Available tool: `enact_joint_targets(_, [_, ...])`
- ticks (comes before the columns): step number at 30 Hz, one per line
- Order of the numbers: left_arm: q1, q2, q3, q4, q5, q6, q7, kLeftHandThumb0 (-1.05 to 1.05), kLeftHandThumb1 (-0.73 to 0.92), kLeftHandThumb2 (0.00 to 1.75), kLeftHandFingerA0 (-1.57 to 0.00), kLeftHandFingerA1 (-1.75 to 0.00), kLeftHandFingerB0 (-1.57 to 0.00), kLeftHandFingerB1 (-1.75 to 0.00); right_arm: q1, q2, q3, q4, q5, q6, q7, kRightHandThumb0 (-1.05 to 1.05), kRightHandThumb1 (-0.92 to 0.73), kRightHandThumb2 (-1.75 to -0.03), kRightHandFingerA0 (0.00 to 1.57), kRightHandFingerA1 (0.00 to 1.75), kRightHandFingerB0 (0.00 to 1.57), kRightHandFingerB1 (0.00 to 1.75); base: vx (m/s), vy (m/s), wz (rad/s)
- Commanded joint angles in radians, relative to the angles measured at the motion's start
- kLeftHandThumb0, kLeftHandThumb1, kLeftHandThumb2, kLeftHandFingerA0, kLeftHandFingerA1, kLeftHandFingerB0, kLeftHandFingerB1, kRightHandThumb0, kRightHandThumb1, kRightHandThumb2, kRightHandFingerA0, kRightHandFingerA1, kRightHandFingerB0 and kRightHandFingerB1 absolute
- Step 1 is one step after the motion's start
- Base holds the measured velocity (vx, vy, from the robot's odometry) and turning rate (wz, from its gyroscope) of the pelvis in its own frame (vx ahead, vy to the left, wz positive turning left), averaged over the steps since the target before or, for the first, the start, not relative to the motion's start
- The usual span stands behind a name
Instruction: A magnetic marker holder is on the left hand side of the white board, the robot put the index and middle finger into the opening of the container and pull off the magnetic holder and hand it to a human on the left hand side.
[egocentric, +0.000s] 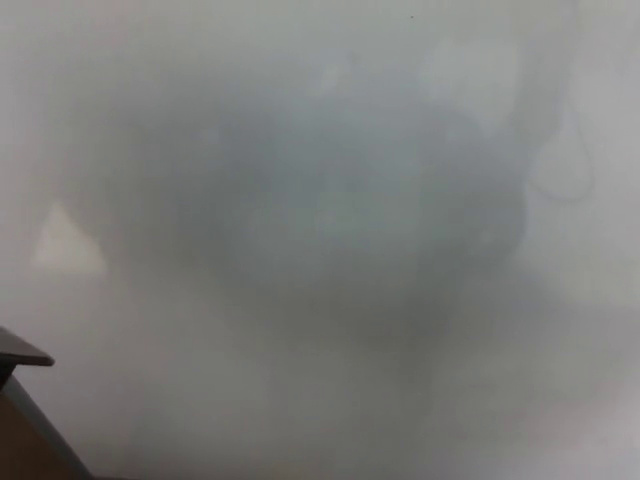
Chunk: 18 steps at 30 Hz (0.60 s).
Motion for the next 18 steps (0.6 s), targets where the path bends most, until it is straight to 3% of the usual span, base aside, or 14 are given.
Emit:
enact_joint_targets(1, [0.02,0.017,-0.034,0.038,0.014,0.006,-0.015,-0.69,0.38,0.78,-0.67,-0.56,-0.49,-0.48,-0.005,-0.013,0.003,0.007,-0.005,0.017,-0.022,-0.36,-0.59,-0.58,0.93,0.6,0.76,0.51,0.0,0.0,0.0])
enact_joint_targets(2, [0.021,0.015,-0.036,0.04,0.013,0.004,-0.014,-0.69,0.38,0.78,-0.67,-0.56,-0.49,-0.48,-0.006,-0.014,0.004,0.007,-0.005,0.016,-0.023,-0.36,-0.59,-0.58,0.93,0.6,0.76,0.51,0.0,0.0,0.0])
enact_joint_targets(3, [0.027,0.016,-0.041,0.037,0.015,0.0,-0.006,-0.68,0.38,0.77,-0.73,-0.61,-0.46,-0.47,-0.006,-0.014,0.005,0.007,-0.006,0.015,-0.024,-0.4,-0.48,-0.84,0.88,0.72,0.71,0.66,0.0,0.0,0.0])
enact_joint_targets(4, [0.028,0.017,-0.046,0.036,0.018,-0.003,-0.004,-0.69,0.37,0.77,-0.7,-0.59,-0.47,-0.48,-0.007,-0.014,0.006,0.005,-0.006,0.016,-0.022,-0.36,-0.58,-0.59,0.94,0.6,0.74,0.51,0.0,0.0,0.0])
enact_joint_targets(7, [0.013,0.017,-0.061,0.07,0.035,-0.011,-0.035,-0.72,0.35,0.77,-0.7,-0.6,-0.48,-0.48,-0.008,-0.014,0.006,0.002,-0.005,0.022,-0.02,-0.34,-0.6,-0.58,0.93,0.59,0.75,0.5,0.0,0.0,0.0])
enact_joint_targets(8, [0.012,0.012,-0.062,0.076,0.037,-0.019,-0.03,-0.66,0.44,0.55,-0.7,-0.5,-0.54,-0.4,-0.01,-0.014,0.007,0.003,-0.006,0.022,-0.022,-0.4,-0.48,-0.84,0.87,0.71,0.71,0.65,0.0,0.0,0.0])
enact_joint_targets(9, [0.012,0.005,-0.061,0.079,0.038,-0.028,-0.021,-0.66,0.44,0.55,-0.7,-0.5,-0.54,-0.4,-0.012,-0.014,0.008,0.003,-0.008,0.022,-0.026,-0.4,-0.48,-0.84,0.87,0.71,0.71,0.65,0.0,0.0,0.0])
enact_joint_targets(10, [0.013,0.005,-0.066,0.083,0.042,-0.028,-0.019,-0.67,0.35,0.74,-0.61,-0.54,-0.49,-0.48,-0.012,-0.013,0.006,0.003,-0.006,0.022,-0.024,-0.4,-0.49,-0.84,0.88,0.71,0.71,0.65,0.0,0.0,0.0])
enact_joint_targets(12, [0.015,0.006,-0.073,0.089,0.049,-0.027,-0.019,-0.67,0.35,0.74,-0.61,-0.54,-0.49,-0.48,-0.011,-0.011,0.003,0.002,-0.002,0.022,-0.02,-0.4,-0.49,-0.84,0.88,0.71,0.71,0.65,0.0,0.0,0.0])
enact_joint_targets(13, [0.015,0.008,-0.079,0.096,0.062,-0.032,-0.027,-0.67,0.36,0.75,-0.66,-0.59,-0.49,-0.49,-0.011,-0.012,0.004,0.003,-0.004,0.023,-0.022,-0.36,-0.57,-0.59,0.94,0.59,0.73,0.5,0.0,0.0,0.0])
enact_joint_targets(14, [0.015,0.009,-0.081,0.099,0.067,-0.034,-0.031,-0.67,0.36,0.75,-0.66,-0.59,-0.49,-0.49,-0.011,-0.013,0.004,0.003,-0.005,0.024,-0.024,-0.36,-0.57,-0.59,0.94,0.59,0.73,0.5,0.0,0.0,0.0])
enact_joint_targets(15, [0.014,0.011,-0.085,0.113,0.084,-0.042,-0.044,-0.64,0.34,0.71,-0.5,-0.51,-0.42,-0.46,-0.008,-0.013,0.005,0.001,-0.005,0.024,-0.023,-0.39,-0.49,-0.85,0.88,0.72,0.7,0.65,0.0,0.0,0.0])
enact_joint_targets(16, [0.011,0.015,-0.09,0.134,0.111,-0.056,-0.065,-0.63,0.33,0.7,-0.49,-0.48,-0.41,-0.46,-0.005,-0.013,0.007,-0.001,-0.007,0.026,-0.021,-0.37,-0.58,-0.6,0.93,0.6,0.72,0.5,0.0,0.0,0.0])
enact_joint_targets(18, [0.011,0.014,-0.098,0.138,0.15,-0.088,-0.077,-0.67,0.33,0.7,-0.53,-0.46,-0.43,-0.44,-0.005,-0.013,0.008,0.001,-0.01,0.024,-0.027,-0.34,-0.6,-0.58,0.92,0.57,0.76,0.51,0.0,0.0,0.0])
